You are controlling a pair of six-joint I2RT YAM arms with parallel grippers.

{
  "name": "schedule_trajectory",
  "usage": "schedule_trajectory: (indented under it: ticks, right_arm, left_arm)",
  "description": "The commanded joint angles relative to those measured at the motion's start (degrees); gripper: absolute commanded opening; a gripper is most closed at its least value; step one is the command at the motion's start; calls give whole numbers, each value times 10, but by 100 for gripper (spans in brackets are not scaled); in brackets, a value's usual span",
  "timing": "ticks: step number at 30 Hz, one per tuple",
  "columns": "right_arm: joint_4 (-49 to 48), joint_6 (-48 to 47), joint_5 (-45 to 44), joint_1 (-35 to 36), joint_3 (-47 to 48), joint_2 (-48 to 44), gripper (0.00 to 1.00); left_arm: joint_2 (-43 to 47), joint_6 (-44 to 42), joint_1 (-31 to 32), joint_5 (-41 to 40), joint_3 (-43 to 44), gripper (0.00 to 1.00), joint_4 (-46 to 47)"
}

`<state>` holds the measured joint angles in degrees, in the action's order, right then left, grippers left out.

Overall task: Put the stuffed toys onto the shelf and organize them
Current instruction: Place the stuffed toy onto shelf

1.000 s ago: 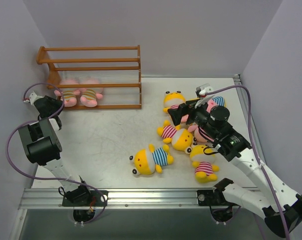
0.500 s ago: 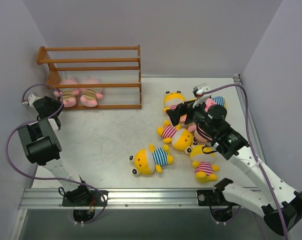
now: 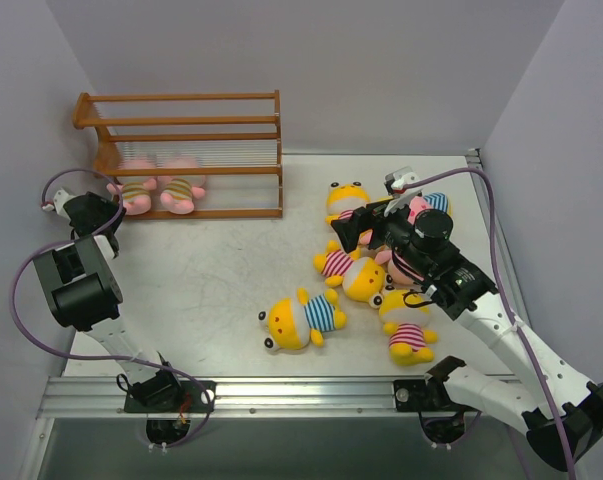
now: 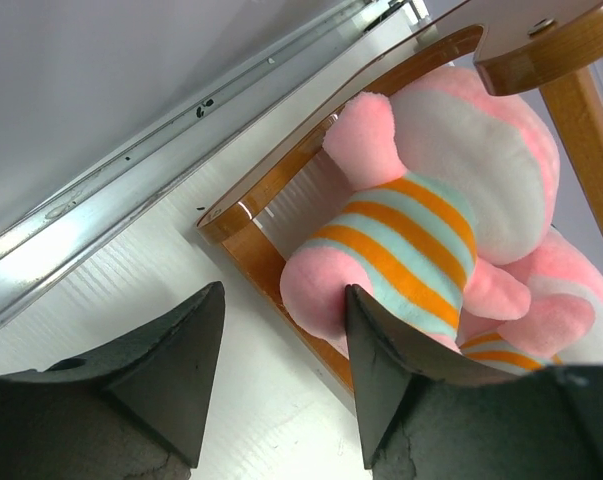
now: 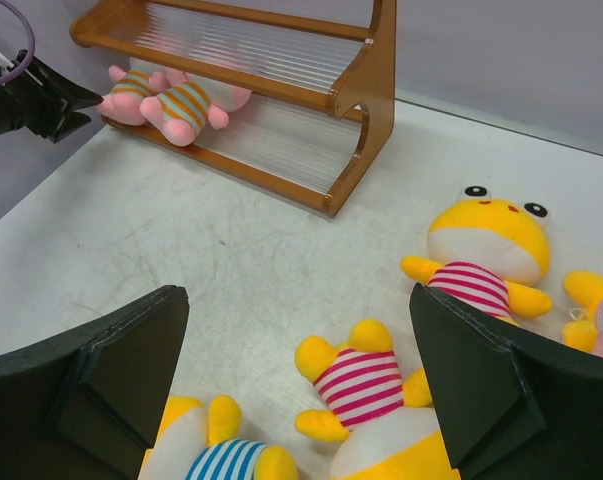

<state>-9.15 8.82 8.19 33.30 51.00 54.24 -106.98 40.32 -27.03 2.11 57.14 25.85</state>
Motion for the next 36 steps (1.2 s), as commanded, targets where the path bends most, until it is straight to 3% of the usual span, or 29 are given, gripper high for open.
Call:
schedule_trajectory:
  ticks: [1,13,25,30,36]
  right_arm:
    - [-19,-7,8,-3,16,-2,98]
    - [-18,-7,12,-2,17,-6,98]
    - [-18,-6,18,-2,17,-4,98]
    - [-22,-6,24,-1,16,-4,98]
    - [-23,-5,26,0,16,-7,98]
  left_arm:
    - [16,9,-9,10,25,60,-4]
    - [43,28,-9,27,27,73,-1]
    - [102,54,-7,26,-13,76,13]
    - [157,53,20,7,-66,75,18]
    - [221,-22,90,-53,-99,71,-7]
